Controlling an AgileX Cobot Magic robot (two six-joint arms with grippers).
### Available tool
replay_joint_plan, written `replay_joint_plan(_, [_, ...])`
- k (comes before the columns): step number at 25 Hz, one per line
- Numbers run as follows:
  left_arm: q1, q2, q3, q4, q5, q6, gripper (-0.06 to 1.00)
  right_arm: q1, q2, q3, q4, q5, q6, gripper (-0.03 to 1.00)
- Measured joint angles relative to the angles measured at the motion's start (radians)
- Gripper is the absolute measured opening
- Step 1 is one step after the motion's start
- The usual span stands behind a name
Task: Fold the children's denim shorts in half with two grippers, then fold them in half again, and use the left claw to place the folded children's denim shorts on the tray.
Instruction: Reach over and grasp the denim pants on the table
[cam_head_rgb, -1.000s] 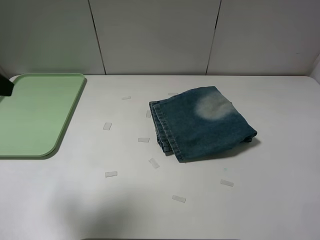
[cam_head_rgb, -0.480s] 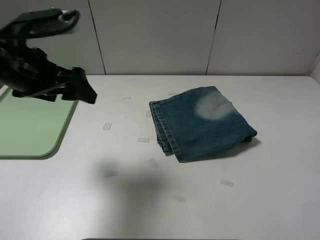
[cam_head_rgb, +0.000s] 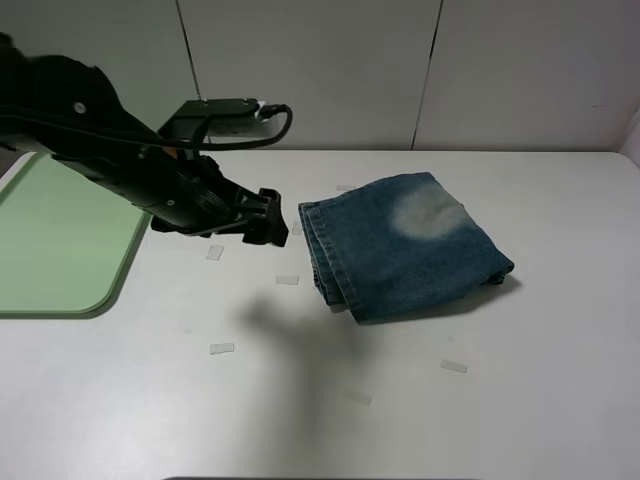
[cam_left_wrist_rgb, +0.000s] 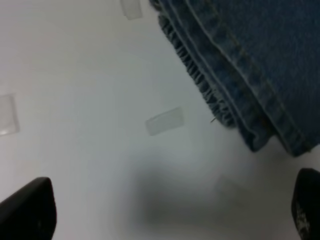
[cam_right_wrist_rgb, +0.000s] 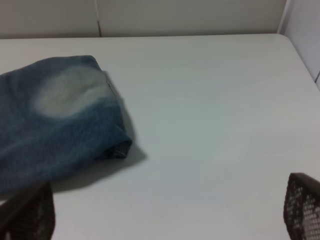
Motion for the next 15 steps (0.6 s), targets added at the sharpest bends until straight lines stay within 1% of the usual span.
replay_joint_plan(4, [-0.026, 0.096, -0.071, -0.003, -0.029, -0.020, 0.94, 0.000, 0.000, 0.000, 0.000, 0.000, 0.000, 0.69])
replay_joint_plan(15, [-0.071, 0.311, -0.262, -0.003, -0.041, -0.043, 0.94, 0.000, 0.000, 0.000, 0.000, 0.000, 0.000, 0.69])
